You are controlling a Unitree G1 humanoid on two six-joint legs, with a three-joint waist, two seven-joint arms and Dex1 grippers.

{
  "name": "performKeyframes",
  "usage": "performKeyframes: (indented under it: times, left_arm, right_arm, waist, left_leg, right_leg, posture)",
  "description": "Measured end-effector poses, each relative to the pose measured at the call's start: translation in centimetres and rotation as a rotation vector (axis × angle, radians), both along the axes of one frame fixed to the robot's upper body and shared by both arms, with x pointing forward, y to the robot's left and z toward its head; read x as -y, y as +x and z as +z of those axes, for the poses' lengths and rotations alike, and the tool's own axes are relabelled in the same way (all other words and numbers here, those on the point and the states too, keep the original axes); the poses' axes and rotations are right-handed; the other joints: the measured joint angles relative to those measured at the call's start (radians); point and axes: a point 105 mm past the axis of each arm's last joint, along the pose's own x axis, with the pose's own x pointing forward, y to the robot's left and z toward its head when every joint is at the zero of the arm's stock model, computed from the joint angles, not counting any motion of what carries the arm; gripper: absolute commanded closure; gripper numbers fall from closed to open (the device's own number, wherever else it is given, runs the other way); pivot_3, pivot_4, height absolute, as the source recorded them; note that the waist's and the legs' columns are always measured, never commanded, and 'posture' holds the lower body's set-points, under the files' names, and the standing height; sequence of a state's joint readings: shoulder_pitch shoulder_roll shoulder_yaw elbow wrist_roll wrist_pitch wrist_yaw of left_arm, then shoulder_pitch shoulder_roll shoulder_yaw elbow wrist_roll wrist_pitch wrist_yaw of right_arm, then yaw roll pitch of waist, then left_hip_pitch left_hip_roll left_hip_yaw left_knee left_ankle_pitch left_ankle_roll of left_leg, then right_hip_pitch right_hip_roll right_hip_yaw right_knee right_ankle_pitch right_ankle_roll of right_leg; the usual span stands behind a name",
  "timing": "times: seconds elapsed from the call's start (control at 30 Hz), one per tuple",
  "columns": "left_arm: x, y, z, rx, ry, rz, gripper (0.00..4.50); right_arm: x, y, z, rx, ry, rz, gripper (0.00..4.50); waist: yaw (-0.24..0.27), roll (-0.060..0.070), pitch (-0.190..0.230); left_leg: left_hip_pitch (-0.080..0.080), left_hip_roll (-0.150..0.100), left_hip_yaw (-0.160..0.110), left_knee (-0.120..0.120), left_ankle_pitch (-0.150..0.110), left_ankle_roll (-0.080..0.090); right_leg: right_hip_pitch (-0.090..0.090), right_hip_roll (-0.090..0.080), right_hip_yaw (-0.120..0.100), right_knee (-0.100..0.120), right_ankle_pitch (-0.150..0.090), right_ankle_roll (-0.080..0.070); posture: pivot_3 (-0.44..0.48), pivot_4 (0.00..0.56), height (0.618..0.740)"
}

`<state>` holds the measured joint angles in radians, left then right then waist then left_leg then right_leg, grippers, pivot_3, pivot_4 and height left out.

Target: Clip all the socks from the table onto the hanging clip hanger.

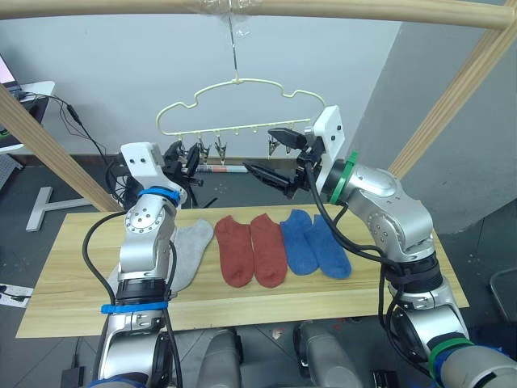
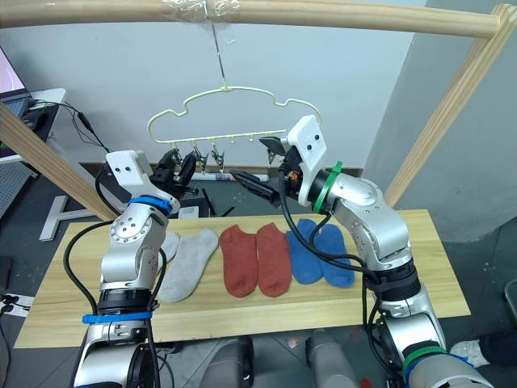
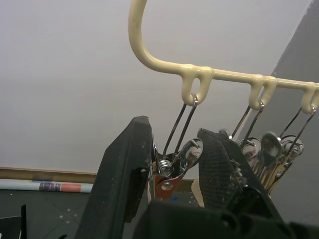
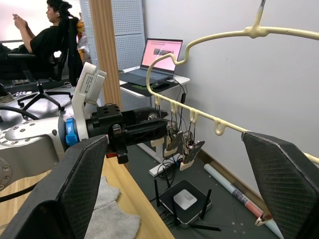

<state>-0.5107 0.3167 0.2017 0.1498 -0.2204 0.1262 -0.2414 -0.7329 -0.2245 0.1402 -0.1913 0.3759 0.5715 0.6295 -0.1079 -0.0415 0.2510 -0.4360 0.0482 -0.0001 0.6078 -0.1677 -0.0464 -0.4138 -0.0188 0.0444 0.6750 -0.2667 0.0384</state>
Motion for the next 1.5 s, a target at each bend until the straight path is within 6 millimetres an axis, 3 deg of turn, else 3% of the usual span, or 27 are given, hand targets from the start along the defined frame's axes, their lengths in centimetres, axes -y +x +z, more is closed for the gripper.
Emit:
performKeyframes:
  times: [0.17,0.43,1.07,1.13,1.33,1.5]
  left_arm:
    - [0.0,0.0,-0.1,-0.002,-0.006,0.001,2.68]
    - [0.2,0.2,0.0,0.001,-0.012,-0.019,4.28]
    - [0.3,0.2,0.1,0.002,-0.002,-0.032,4.3]
    - [0.3,0.1,0.0,-0.002,-0.002,-0.032,4.3]
    - [0.1,-0.6,-0.3,-0.025,-0.017,-0.04,4.3]
    - [0.0,-0.9,-0.5,-0.044,-0.015,-0.044,4.3]
  right_arm:
    - [0.0,0.0,0.0,0.003,0.001,0.0,0.0]
    - [0.0,0.0,0.2,0.009,0.0,-0.001,0.0]
    - [0.5,0.2,-0.1,0.006,-0.02,-0.019,0.0]
    - [1.6,0.8,-1.5,-0.011,-0.07,-0.074,0.0]
    - [6.8,2.8,-12.3,-0.255,-0.268,-0.373,0.0]
    - [9.3,3.5,-17.6,-0.4,-0.355,-0.533,0.0]
  waist:
    - [0.0,0.0,0.0]
    - [0.0,0.0,0.0]
    - [0.001,0.0,0.0]
    - [0.004,0.0,0.0]
    - [0.01,0.0,0.0]
    - [0.009,0.0,0.0]
  left_leg:
    - [0.0,0.0,0.0,0.0,0.0,0.0]
    - [0.0,0.0,0.0,0.0,0.0,0.0]
    - [0.0,0.0,0.0,0.0,0.0,0.0]
    - [0.0,0.0,0.0,0.0,0.0,0.0]
    - [0.0,0.0,0.001,0.0,0.0,-0.001]
    - [0.001,0.0,0.001,0.0,0.0,-0.001]
  right_leg:
    - [0.0,0.0,0.0,0.0,0.0,0.0]
    - [0.0,0.0,0.0,0.0,0.0,0.0]
    - [0.0,0.0,0.0,0.0,0.0,0.0]
    - [0.0,0.0,0.0,-0.001,0.0,0.0]
    - [0.0,-0.001,0.001,0.0,0.0,0.0]
    - [-0.001,0.0,0.001,0.001,0.0,0.001]
  posture:
    - [-0.17,0.236,0.74]
    - [-0.171,0.234,0.74]
    - [-0.158,0.23,0.74]
    - [-0.155,0.232,0.74]
    - [-0.134,0.237,0.74]
    - [-0.124,0.237,0.74]
